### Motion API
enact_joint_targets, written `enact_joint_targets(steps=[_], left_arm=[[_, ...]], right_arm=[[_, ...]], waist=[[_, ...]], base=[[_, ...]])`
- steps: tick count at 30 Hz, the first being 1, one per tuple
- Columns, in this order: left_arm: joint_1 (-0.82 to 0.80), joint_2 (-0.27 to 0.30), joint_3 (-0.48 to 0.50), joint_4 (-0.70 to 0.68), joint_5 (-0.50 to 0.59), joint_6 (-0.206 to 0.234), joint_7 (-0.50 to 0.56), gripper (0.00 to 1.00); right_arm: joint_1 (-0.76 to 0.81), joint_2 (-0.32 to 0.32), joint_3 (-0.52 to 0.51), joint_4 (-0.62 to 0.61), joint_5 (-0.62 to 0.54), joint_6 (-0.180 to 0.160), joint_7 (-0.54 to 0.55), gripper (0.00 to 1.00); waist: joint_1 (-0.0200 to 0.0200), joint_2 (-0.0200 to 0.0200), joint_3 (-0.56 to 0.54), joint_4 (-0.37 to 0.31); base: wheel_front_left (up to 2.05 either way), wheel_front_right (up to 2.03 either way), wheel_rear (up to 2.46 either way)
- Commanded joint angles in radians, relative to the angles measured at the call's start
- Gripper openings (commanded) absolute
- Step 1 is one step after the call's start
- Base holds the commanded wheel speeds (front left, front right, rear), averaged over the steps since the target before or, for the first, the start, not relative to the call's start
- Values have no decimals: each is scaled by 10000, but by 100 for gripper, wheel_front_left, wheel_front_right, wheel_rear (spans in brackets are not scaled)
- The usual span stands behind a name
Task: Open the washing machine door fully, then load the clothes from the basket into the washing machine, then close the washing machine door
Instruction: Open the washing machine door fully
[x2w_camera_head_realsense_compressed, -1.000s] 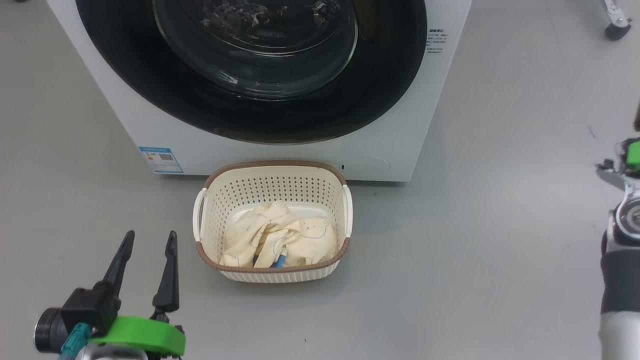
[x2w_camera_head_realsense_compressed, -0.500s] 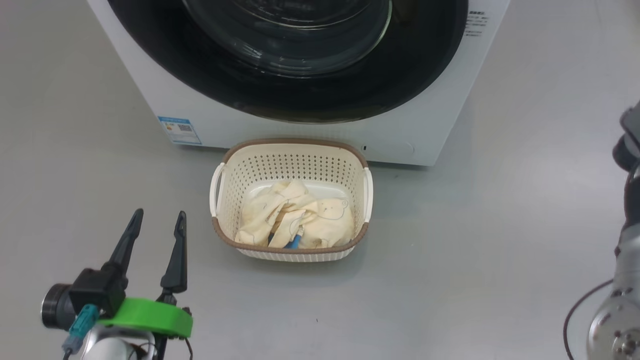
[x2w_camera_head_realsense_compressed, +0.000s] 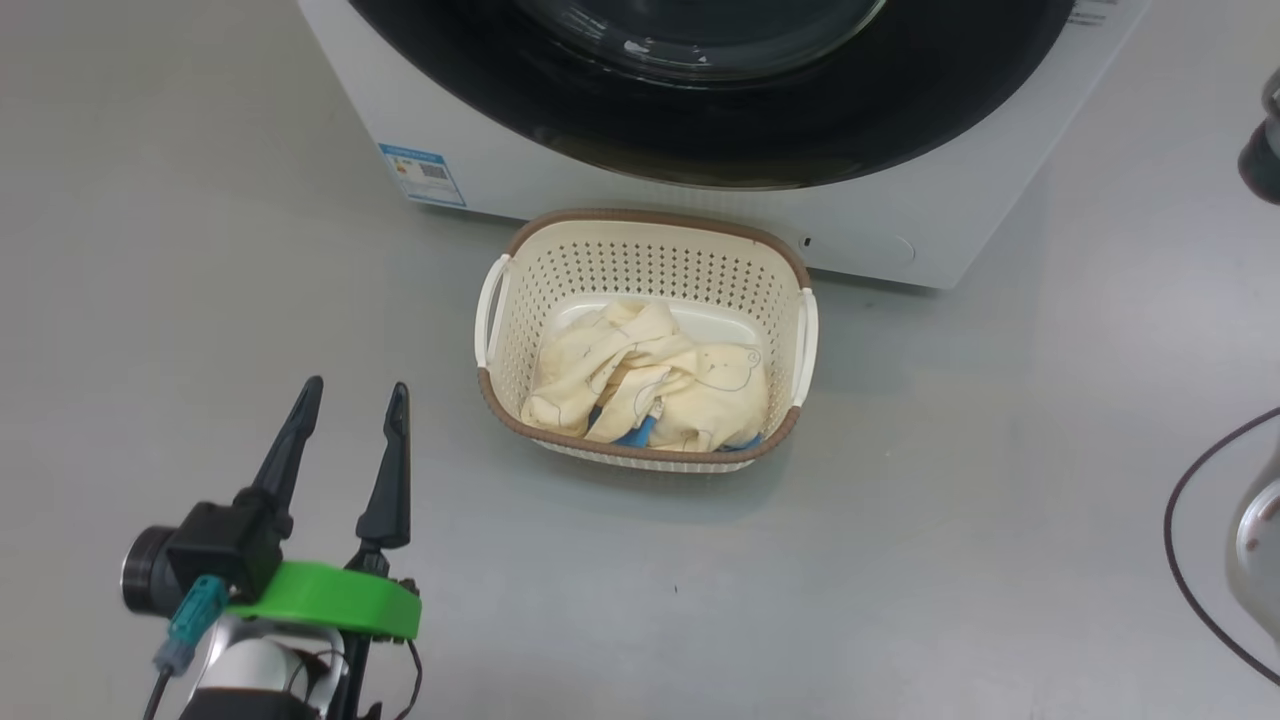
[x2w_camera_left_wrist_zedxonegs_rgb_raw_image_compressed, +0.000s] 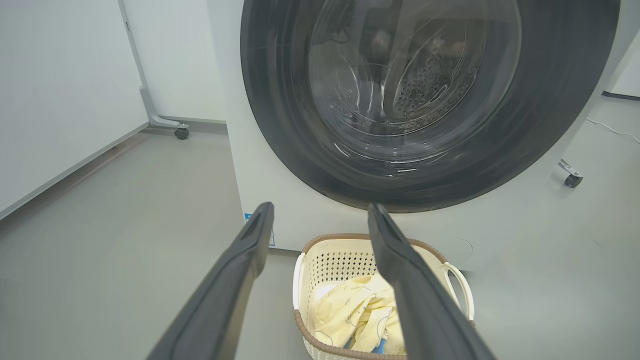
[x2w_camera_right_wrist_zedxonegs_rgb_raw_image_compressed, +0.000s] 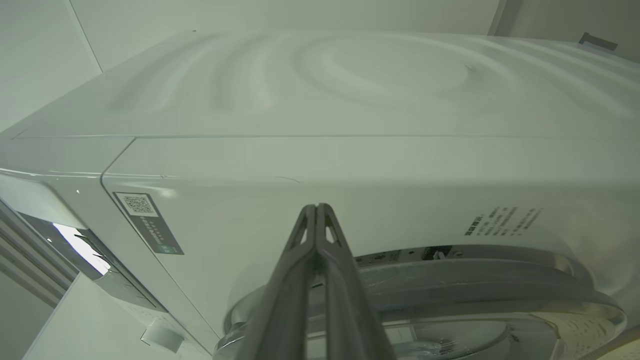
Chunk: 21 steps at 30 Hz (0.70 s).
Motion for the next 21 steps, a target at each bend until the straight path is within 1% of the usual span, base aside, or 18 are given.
enact_joint_targets(steps=[1, 9, 13, 21], left_arm=[[-410, 90, 441, -241, 131, -39, -140, 100], [-703, -367, 590, -193, 334, -314, -140, 100], [-795, -591, 694, -126, 453, -472, -140, 100], [-901, -843, 945, -43, 660, -701, -141, 100]], right_arm=[[-802, 23, 121, -159, -239, -2, 317, 0], [-1534, 91, -89, 166, -1249, -2, 1052, 0], [-1617, 171, -309, 127, -1617, -2, 1342, 0], [-1643, 282, -771, 125, -2335, -2, 1759, 0]], waist=[[0, 0, 182, 173], [0, 0, 668, 537], [0, 0, 812, 670], [0, 0, 963, 833]], base=[[0, 0, 0], [0, 0, 0], [0, 0, 0], [0, 0, 0]])
